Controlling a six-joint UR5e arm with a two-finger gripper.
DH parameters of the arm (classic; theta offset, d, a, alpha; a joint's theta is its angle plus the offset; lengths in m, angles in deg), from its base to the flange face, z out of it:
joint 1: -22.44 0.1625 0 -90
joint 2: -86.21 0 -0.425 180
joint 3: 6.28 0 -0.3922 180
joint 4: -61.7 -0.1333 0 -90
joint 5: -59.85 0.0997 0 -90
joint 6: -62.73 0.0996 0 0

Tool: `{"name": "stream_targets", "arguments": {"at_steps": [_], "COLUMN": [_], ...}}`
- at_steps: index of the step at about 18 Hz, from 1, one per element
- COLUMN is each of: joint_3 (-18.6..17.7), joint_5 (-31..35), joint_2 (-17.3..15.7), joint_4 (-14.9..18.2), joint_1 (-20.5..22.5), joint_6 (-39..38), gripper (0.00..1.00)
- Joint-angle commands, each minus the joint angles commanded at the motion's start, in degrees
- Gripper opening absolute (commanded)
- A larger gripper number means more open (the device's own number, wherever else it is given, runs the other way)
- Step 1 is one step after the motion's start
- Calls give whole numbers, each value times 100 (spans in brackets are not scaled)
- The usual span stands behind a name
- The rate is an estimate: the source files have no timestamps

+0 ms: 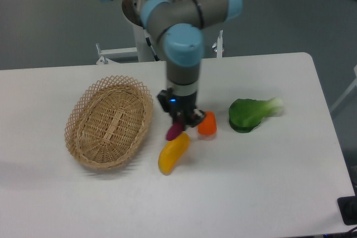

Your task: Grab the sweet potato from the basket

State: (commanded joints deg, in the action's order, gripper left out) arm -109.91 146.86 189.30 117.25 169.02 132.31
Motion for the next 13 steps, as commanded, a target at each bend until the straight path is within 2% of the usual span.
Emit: {"name": "stream_targets", "arguments": {"at_steps": [5, 7, 13], "joint_3": [413, 624, 1064], "joint_5": [175, 378, 405], "joint_2": [263, 404, 765], "joint_4": [53, 79, 79], "joint_1": [519, 625, 739], "joint_6": [616, 932, 1364], "gripper": [3, 3, 4]}}
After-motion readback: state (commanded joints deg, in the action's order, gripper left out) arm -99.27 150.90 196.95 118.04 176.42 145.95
